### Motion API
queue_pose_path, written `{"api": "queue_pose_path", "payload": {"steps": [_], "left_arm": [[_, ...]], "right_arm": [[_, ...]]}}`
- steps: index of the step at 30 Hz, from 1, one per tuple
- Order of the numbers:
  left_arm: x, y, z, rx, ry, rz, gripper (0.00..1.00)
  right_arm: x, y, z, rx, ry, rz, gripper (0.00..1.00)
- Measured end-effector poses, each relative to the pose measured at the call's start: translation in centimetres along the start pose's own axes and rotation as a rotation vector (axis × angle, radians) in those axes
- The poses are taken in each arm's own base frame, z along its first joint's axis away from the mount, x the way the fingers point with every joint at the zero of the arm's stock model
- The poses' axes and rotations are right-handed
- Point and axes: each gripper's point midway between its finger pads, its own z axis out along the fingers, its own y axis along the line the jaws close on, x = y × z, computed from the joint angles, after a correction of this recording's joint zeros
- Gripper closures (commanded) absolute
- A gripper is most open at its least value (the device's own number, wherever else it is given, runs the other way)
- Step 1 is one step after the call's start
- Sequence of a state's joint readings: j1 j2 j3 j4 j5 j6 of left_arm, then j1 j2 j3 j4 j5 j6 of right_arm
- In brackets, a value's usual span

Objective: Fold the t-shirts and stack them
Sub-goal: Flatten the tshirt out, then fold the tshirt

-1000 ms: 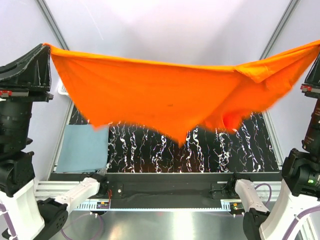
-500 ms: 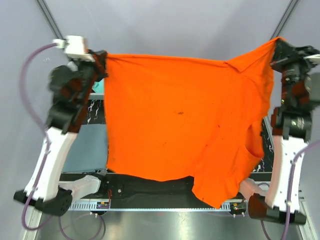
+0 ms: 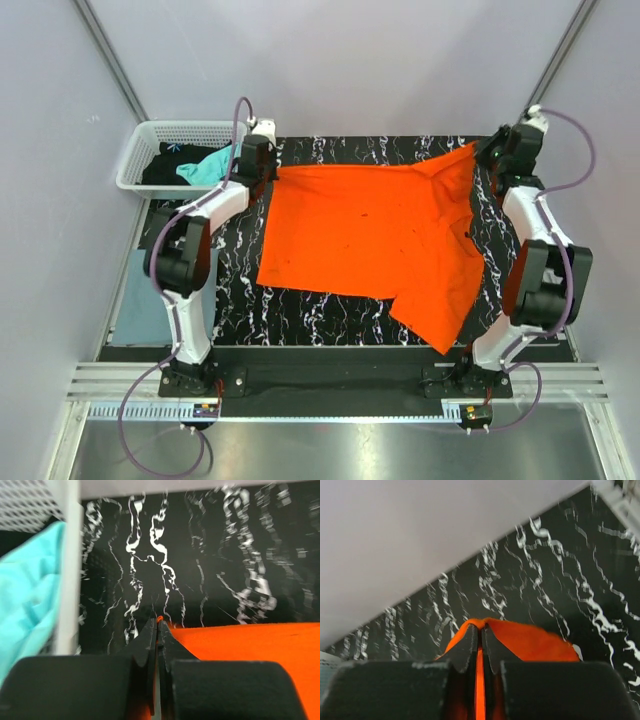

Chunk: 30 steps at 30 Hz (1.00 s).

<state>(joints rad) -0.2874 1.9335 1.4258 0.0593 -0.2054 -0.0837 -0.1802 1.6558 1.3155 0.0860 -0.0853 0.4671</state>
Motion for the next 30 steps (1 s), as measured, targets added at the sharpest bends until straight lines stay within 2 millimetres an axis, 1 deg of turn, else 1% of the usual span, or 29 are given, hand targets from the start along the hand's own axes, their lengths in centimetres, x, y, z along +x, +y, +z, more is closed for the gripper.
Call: {"api": "queue_pose_path", "payload": {"steps": [2,3,5,6,8,13,16,20,22,26,30], "left_arm": [[1.8,-0.1,2.6,-0.015,0.034,0.007,1.00],[2.5,-0.1,3.4,-0.021,0.045,0.009,1.00],[3.2,-0.1,4.4,-0.032,0.057,0.012,1.00],[3.1,-0.1,4.6,-0.037,0.055,0.012,1.00],[2.6,0.0,4.9,-0.042,0.045,0.009,1.00],[-0.6,0.0,5.0,-0.047,-0.023,-0.014,1.00],[-1.1,0.0,5.0,-0.052,-0.030,-0.027,1.00],[-0.3,0.0,4.8,-0.055,0.003,-0.041,1.00],[0.3,0.0,4.6,-0.058,0.036,-0.043,1.00],[1.3,0.1,4.1,-0.066,0.099,-0.061,1.00],[3.5,0.0,3.3,-0.063,0.194,-0.074,1.00]], "right_arm": [[3.0,-1.7,2.0,0.024,0.072,-0.002,1.00],[4.0,-2.2,2.6,0.033,0.098,-0.003,1.00],[5.8,-3.1,4.0,0.038,0.144,-0.005,1.00],[6.2,-3.4,4.4,0.042,0.155,-0.008,1.00],[6.6,-3.7,5.1,0.047,0.168,-0.013,1.00],[5.8,-3.3,5.5,0.037,0.151,-0.029,1.00],[5.7,-3.3,5.4,0.042,0.152,-0.036,1.00],[6.2,-3.8,4.4,0.077,0.183,-0.033,1.00],[6.2,-4.0,3.3,0.101,0.192,-0.031,1.00],[5.6,-4.0,0.4,0.147,0.204,-0.006,1.00],[4.9,-4.1,-1.7,0.208,0.210,0.026,1.00]]}}
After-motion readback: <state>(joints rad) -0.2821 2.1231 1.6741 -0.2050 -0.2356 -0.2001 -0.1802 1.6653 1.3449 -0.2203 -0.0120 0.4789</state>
